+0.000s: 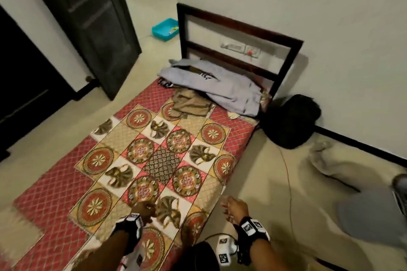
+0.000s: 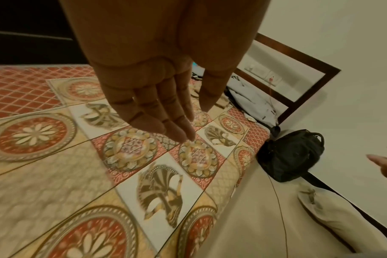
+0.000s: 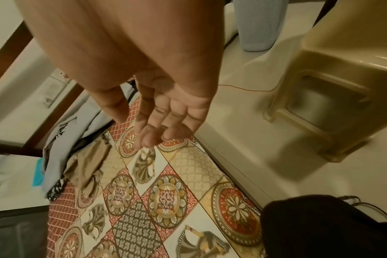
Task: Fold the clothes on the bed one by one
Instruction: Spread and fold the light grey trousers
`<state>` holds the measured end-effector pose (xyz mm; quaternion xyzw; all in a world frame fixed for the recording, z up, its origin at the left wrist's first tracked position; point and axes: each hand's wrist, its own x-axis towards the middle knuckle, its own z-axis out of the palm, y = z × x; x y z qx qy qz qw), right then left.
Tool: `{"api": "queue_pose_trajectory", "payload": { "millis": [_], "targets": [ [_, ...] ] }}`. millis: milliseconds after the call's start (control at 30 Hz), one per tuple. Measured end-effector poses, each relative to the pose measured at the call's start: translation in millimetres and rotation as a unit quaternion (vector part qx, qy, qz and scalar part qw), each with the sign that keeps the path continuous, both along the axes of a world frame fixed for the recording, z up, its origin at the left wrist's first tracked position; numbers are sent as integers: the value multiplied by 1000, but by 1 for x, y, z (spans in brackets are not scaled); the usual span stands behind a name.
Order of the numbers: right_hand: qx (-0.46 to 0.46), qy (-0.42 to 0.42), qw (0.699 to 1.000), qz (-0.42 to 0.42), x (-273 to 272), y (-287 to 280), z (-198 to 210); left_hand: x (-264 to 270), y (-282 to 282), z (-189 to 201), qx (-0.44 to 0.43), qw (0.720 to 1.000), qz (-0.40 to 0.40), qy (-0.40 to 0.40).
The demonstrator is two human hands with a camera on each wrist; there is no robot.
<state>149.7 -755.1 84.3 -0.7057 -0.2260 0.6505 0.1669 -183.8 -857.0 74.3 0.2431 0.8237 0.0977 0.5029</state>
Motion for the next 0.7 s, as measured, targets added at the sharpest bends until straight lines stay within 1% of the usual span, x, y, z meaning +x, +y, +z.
{"api": "queue_pose_trajectory", "payload": {
  "millis": [100, 200, 267, 300, 367, 400, 433, 467, 533, 567, 600, 667, 700],
  "targets": [
    [-9, 11, 1000, -17, 11, 54, -12, 14, 79, -29, -16, 1000, -24, -2],
    [-32, 3, 999, -6, 20, 117, -36, 35, 135, -63, -47, 998, -17, -40],
    [-47, -20, 999, -4, 30, 165, -54, 53, 173, -76, -53, 996, -16, -66],
    [-58, -33, 998, 4, 35, 189, -59, 59, 192, -82, -67, 995, -25, -77],
    [-85, -67, 992, 62, 52, 235, -64, 79, 229, -86, -103, 990, -27, -98],
    [-97, -72, 990, 74, 60, 256, -59, 92, 246, -78, -103, 989, -41, -97],
    [-104, -71, 989, 81, 68, 284, -57, 103, 269, -81, -96, 989, -53, -98],
    [-101, -69, 989, 86, 74, 310, -57, 111, 294, -77, -86, 990, -44, -101],
    [-78, -76, 991, 77, 87, 370, -56, 125, 344, -86, -65, 991, -12, -121],
    [-69, -80, 992, 69, 93, 400, -55, 130, 364, -102, -46, 990, 5, -136],
    [-68, -86, 992, 66, 100, 435, -55, 135, 390, -103, -49, 989, -10, -139],
    [-74, -103, 988, 87, 110, 493, -58, 143, 431, -110, -51, 991, 3, -124],
    [-69, -108, 986, 103, 112, 521, -59, 145, 449, -117, -45, 991, 29, -124]
  ]
}}
